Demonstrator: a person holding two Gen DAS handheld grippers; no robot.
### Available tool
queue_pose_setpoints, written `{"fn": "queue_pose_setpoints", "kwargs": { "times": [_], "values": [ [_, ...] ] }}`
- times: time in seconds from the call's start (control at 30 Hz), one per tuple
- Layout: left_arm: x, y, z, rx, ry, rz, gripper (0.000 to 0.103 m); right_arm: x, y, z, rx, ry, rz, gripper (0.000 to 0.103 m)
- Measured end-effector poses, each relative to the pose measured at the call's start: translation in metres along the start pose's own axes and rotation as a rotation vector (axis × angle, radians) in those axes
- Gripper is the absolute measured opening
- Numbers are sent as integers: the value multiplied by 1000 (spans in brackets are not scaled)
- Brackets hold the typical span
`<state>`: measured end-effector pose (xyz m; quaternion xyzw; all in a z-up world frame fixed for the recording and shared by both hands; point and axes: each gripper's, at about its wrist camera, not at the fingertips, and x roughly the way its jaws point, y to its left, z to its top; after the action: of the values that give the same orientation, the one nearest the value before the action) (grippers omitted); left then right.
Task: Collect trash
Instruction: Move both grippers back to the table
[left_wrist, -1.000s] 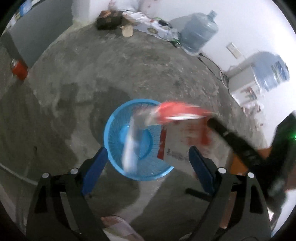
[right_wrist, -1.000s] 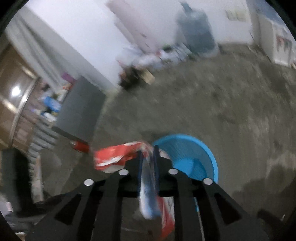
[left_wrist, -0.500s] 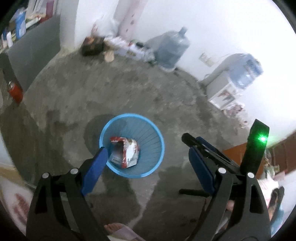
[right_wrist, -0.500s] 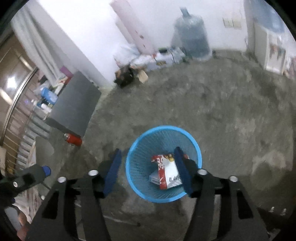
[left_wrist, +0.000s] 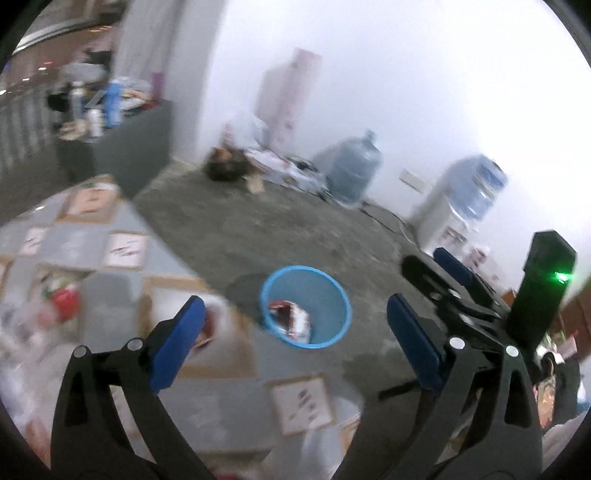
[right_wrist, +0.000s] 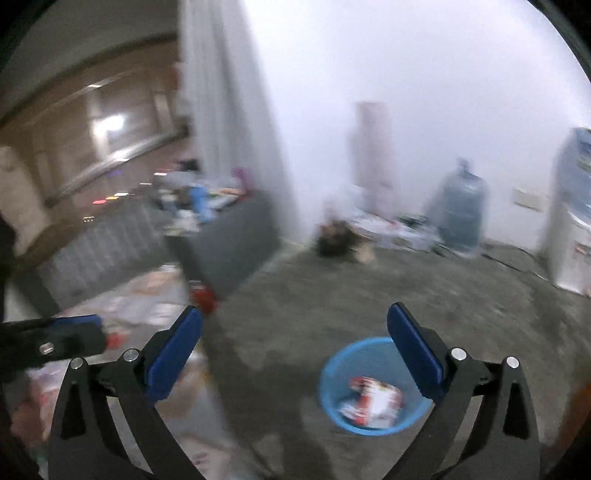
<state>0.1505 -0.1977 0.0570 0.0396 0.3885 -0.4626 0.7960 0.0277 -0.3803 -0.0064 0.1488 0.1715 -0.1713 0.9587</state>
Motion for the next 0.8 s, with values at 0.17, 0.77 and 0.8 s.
{"fn": "queue_pose_setpoints", "kwargs": {
  "times": [0.17, 0.77, 0.8],
  "values": [
    [-72, 39, -31, -86, -104, 84, 94, -16, 45, -6, -98, 11, 75, 97],
    [-281, 134, -207, -383, -408, 614, 94, -33, 156, -58, -272, 201, 312, 97],
    [-281, 134, -213, -385, -411, 616, 94, -32, 159, -60, -270, 217, 322, 97]
  ]
}}
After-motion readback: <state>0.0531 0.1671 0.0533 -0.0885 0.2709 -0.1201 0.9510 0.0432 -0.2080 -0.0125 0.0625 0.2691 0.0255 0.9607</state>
